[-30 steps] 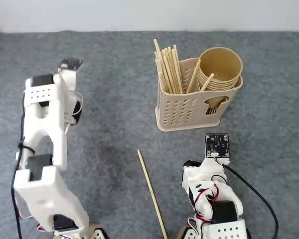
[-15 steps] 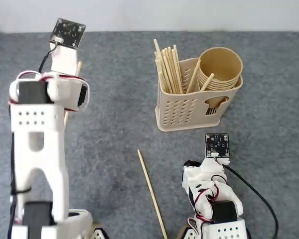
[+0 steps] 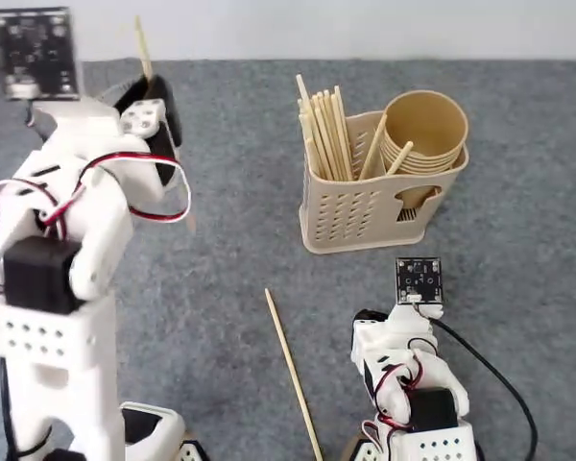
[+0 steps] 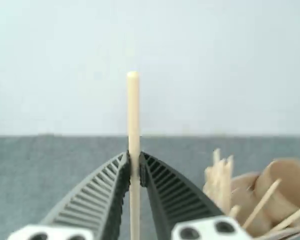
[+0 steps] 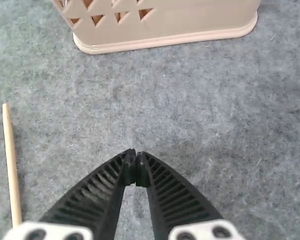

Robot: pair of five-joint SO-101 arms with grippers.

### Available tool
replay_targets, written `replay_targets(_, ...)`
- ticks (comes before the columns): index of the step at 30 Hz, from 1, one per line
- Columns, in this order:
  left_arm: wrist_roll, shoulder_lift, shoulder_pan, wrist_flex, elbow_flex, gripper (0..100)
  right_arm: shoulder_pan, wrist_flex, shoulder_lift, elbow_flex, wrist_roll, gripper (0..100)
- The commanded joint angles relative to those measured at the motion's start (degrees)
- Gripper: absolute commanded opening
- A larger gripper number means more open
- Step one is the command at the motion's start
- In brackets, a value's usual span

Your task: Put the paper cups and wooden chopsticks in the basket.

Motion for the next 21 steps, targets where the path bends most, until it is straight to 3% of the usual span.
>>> replay_targets(1, 5.71, -2.11, 2.99, -7.91, -3.47, 1, -0.04, 0.04, -0.31, 1.05, -0.09, 0.9)
replay_targets(7, 14.33, -0.97, 8.26, -20.31, -2.59, 1, -0.04, 0.04, -0.31, 1.05, -0.09, 0.9)
replay_targets(14, 14.51, 6.86, 13.36, -30.07, -2.59, 1, -0.04, 0.04, -0.31, 1.05, -0.09, 0.9)
replay_targets(21, 14.59, 14.95, 13.45, -33.14, -2.51, 1, -0.04, 0.04, -0.31, 1.05, -0.09, 0.9)
